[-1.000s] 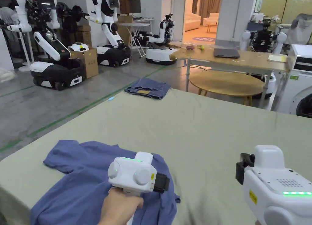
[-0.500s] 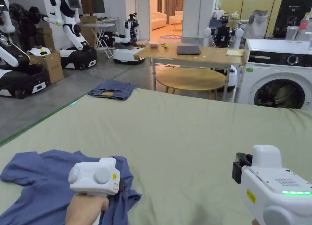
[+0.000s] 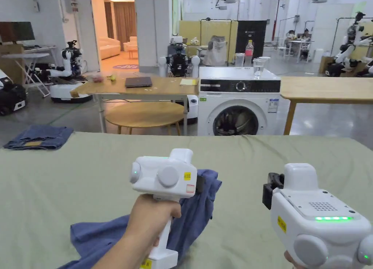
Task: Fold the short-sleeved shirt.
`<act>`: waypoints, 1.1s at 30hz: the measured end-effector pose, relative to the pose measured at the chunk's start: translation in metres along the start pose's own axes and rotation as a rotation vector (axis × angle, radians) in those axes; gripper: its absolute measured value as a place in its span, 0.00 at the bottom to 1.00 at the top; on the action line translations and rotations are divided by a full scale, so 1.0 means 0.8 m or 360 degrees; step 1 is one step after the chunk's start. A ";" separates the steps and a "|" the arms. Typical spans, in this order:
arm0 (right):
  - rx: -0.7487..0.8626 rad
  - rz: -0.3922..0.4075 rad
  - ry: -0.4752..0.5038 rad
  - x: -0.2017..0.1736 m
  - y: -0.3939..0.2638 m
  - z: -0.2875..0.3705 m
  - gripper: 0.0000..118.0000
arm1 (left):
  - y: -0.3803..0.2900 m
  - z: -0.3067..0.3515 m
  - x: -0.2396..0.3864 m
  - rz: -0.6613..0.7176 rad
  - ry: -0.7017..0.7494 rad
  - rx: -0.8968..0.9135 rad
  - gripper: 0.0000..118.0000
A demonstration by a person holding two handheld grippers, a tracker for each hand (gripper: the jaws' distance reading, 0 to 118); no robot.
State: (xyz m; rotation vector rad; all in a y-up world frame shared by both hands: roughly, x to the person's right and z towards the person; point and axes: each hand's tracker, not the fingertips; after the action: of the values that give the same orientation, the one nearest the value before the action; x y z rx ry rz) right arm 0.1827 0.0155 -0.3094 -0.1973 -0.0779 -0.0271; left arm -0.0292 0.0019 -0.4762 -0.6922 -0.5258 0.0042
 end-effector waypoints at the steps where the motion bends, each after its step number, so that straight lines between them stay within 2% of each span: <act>1: -0.0003 -0.0009 -0.0040 0.017 -0.001 0.006 0.00 | -0.007 -0.027 0.019 -0.0026 -0.0016 -0.0066 0.00; 4: -0.0017 -0.0022 -0.0136 0.061 -0.010 0.019 0.00 | -0.051 -0.089 0.065 -0.0047 0.0006 -0.0254 0.00; 7: -0.0046 -0.0017 -0.0196 0.093 -0.022 0.025 0.00 | -0.100 -0.141 0.078 -0.0020 0.0069 -0.0390 0.00; 8: -0.0060 -0.0013 -0.0208 0.100 -0.025 0.026 0.00 | -0.114 -0.126 0.092 -0.0021 0.0078 -0.0394 0.02; 9: -0.0080 -0.0008 -0.0214 0.106 -0.029 0.026 0.00 | -0.124 -0.126 0.095 -0.0021 0.0080 -0.0372 0.09; 11: -0.0099 -0.0004 -0.0212 0.110 -0.034 0.025 0.00 | -0.134 -0.122 0.099 -0.0070 0.0126 -0.0347 0.72; 12: -0.0110 -0.0001 -0.0211 0.111 -0.037 0.023 0.00 | -0.126 -0.111 0.100 -0.0095 0.0155 -0.0342 0.90; 13: -0.0125 -0.0004 -0.0201 0.110 -0.037 0.021 0.00 | -0.125 -0.100 0.100 -0.0111 0.0148 -0.0332 0.93; 17: -0.0174 -0.0011 -0.0094 0.089 -0.039 0.016 0.00 | -0.101 -0.021 0.077 -0.0211 0.0144 -0.0048 0.93; 20: -0.0180 0.0007 -0.0020 0.055 -0.042 0.011 0.00 | -0.093 0.072 0.053 -0.0250 0.0267 0.0194 0.93; 23: -0.0174 0.0007 0.0036 0.016 -0.046 0.007 0.00 | -0.103 0.161 0.018 -0.0198 0.0371 0.0387 0.92; 27: -0.0144 0.0058 0.0102 -0.030 -0.051 0.010 0.00 | -0.130 0.229 -0.060 -0.0189 0.0650 0.0524 0.92; 28: -0.0147 0.0059 0.0121 -0.038 -0.052 0.011 0.00 | -0.139 0.240 -0.080 -0.0175 0.0689 0.0487 0.86; 29: -0.0150 0.0057 0.0131 -0.044 -0.053 0.011 0.00 | -0.147 0.251 -0.093 -0.0173 0.0709 0.0465 0.64; 30: -0.0154 0.0056 0.0142 -0.051 -0.055 0.012 0.00 | -0.156 0.262 -0.105 -0.0170 0.0721 0.0448 0.29; 31: -0.0160 0.0057 0.0155 -0.056 -0.057 0.012 0.00 | -0.163 0.268 -0.119 -0.0152 0.0769 0.0419 0.00; 33: -0.0171 0.0066 0.0174 -0.063 -0.061 0.014 0.00 | -0.174 0.277 -0.153 -0.0039 0.0770 0.0325 0.00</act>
State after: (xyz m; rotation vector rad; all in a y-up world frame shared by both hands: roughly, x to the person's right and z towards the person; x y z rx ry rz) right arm 0.1304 -0.0291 -0.2934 -0.3044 0.0367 -0.0008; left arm -0.2620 0.0070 -0.3045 -0.4637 -0.0664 -0.1281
